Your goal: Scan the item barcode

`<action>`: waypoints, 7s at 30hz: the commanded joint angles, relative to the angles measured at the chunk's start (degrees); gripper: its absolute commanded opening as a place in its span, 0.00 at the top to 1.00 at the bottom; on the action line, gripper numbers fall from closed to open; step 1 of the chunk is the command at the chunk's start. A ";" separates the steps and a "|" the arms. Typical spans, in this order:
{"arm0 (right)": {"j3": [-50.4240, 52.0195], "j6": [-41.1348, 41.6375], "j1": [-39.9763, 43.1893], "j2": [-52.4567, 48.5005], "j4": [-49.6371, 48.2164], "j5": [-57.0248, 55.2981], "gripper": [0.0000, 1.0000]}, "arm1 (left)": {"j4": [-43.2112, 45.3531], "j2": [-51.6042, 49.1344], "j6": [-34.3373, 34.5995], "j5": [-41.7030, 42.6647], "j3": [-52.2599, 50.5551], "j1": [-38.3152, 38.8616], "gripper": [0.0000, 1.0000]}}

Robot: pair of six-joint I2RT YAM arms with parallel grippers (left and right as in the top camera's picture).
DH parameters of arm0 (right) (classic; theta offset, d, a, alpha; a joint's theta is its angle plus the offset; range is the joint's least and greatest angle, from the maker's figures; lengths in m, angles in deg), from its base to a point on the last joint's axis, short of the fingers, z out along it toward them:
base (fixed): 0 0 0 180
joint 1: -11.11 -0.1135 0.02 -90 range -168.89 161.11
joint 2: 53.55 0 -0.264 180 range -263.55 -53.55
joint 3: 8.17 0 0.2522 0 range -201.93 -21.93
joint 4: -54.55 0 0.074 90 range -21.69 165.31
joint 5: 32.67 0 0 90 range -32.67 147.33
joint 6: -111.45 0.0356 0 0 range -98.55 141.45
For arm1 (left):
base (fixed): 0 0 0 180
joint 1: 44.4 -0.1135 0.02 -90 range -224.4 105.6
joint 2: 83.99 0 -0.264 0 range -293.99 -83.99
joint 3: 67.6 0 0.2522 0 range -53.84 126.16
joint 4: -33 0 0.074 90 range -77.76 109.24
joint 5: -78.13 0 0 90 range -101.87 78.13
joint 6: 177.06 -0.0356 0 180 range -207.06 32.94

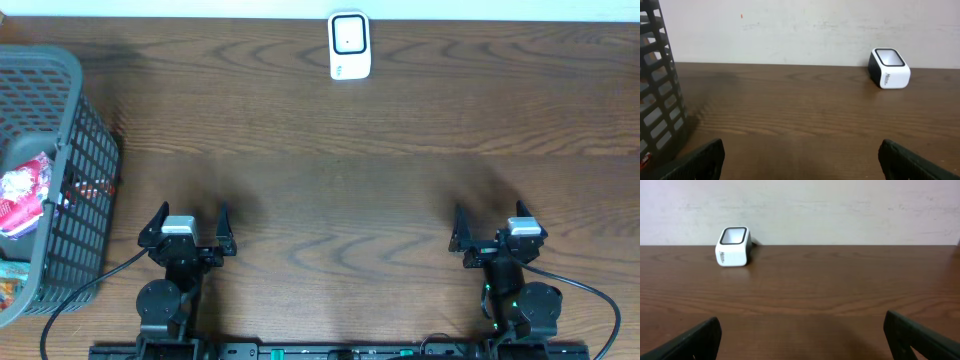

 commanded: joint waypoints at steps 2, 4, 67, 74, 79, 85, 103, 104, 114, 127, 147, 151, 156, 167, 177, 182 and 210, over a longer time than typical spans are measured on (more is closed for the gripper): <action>0.07 0.63 -0.39 0.33 0.26 -0.50 0.01 | -2.95 0.35 -0.76 -2.40 -0.46 -0.15 0.02; 0.07 0.63 -0.39 0.33 0.26 -0.50 0.01 | -2.95 0.35 -0.76 -2.40 -0.46 -0.15 0.02; 0.07 0.63 -0.39 0.33 0.26 -0.50 0.01 | -2.95 0.35 -0.76 -2.40 -0.46 -0.15 0.02; 0.07 0.63 -0.39 0.33 0.26 -0.50 0.01 | -2.95 0.35 -0.76 -2.40 -0.46 -0.15 0.02; 0.07 0.63 -0.39 0.33 0.26 -0.50 0.01 | -2.95 0.35 -0.76 -2.40 -0.46 -0.13 0.02; 0.07 0.63 -0.39 0.33 0.26 -0.50 0.01 | -2.29 0.35 7.54 4.04 -0.42 -0.09 0.02; 0.07 0.63 -0.39 0.33 0.26 -0.50 0.01 | 1.97 0.35 40.37 37.09 -0.42 0.00 0.02; 0.07 0.63 -0.39 0.33 0.26 -0.50 0.01 | 4.90 0.35 40.92 37.13 -0.42 0.02 0.02; 0.07 0.63 -0.39 0.33 0.26 -0.50 0.01 | 36.70 0.04 43.91 27.52 5.53 0.00 0.02; 0.07 0.63 -0.39 0.33 0.26 -0.50 0.01 | 10.51 -31.89 21.35 -24.57 46.88 -1.14 0.02; 0.07 0.63 -0.39 0.33 0.26 -0.50 0.01 | -64.72 -88.96 24.83 -9.22 114.40 -40.26 0.02; 0.07 0.63 -0.39 0.33 0.26 -0.50 0.01 | -66.86 -93.22 24.85 -4.59 114.40 -42.84 0.02; 0.07 0.63 -0.39 0.33 0.26 -0.50 0.01 | -72.39 -98.42 32.59 -9.01 114.36 -45.29 0.02; 0.07 0.63 -0.39 0.33 0.26 -0.50 0.01 | -78.42 -109.98 43.67 -14.71 111.34 -47.28 0.02; 0.07 0.63 -0.39 0.33 0.26 -0.50 0.01 | -72.54 -115.82 42.47 -13.27 103.73 -47.28 0.02; 0.07 0.63 -0.39 0.33 0.26 -0.50 0.01 | -63.04 -115.82 35.95 -11.08 97.63 -47.17 0.02; 0.07 0.63 -0.39 0.33 0.26 -0.50 0.01 | -39.10 -101.72 28.33 13.03 85.53 -49.88 0.93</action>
